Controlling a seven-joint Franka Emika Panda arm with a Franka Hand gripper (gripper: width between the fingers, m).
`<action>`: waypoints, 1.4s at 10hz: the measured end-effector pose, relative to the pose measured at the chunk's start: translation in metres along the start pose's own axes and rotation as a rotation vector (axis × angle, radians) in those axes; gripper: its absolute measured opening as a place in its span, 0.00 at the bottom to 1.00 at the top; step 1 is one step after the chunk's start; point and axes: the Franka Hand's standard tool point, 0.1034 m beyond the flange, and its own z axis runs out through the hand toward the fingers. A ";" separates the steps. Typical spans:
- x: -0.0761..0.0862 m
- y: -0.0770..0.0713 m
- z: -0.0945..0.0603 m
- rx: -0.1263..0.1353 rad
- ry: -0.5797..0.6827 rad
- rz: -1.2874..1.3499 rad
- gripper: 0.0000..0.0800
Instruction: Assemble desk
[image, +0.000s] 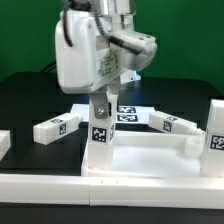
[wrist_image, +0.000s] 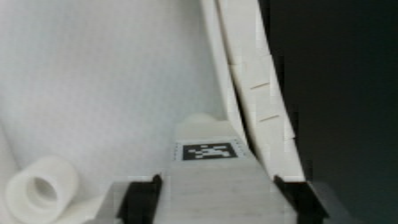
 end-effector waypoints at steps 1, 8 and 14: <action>0.003 0.001 0.001 -0.001 0.006 0.040 0.36; -0.026 0.007 -0.027 -0.014 -0.032 -0.046 0.80; -0.026 0.008 -0.022 -0.016 -0.025 -0.056 0.81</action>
Offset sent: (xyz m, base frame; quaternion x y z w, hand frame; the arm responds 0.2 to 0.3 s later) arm 0.0000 0.0000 0.0000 0.0000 0.0000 0.0000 1.0000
